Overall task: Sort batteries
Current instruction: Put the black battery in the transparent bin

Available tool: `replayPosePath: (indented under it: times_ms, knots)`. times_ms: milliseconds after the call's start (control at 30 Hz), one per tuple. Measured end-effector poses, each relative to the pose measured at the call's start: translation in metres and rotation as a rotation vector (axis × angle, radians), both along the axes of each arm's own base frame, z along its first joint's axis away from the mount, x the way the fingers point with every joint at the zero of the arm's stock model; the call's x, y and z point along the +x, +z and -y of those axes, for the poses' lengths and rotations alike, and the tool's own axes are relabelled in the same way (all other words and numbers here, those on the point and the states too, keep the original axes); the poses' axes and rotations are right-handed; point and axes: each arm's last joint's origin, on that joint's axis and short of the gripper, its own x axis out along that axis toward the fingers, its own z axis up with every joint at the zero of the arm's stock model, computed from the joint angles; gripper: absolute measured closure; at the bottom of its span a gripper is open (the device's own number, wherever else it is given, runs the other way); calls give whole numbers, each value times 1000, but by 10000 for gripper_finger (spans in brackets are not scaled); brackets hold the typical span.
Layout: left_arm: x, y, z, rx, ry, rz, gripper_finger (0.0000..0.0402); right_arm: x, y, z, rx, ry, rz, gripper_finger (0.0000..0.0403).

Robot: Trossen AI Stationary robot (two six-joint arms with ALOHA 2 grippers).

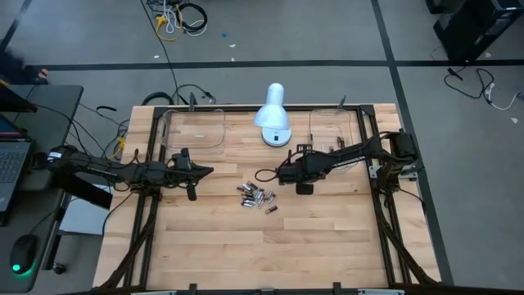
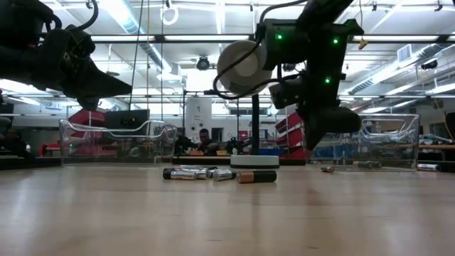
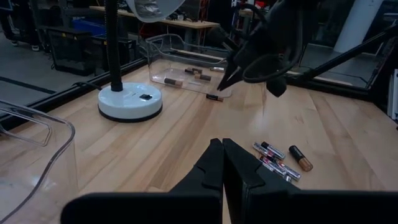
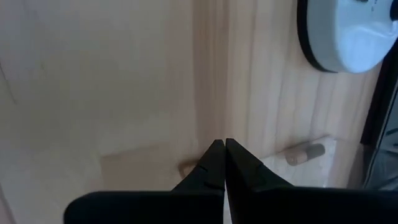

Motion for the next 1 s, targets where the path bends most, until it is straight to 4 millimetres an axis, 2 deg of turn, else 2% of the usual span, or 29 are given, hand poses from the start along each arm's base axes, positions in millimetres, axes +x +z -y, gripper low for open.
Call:
replayPosePath:
  times_ms: [233, 600, 1000]
  knots:
    - [0, 0, 0, 0, 0, 0, 400, -2, 0, -1, -15, -62, 19, 403]
    - [0, 0, -1, 3, 23, 1, 400, -8, 2, 0, -104, -88, -24, 403]
    - [0, 1, -1, 43, 19, -5, 400, -8, 2, 7, -106, -90, -34, 403]
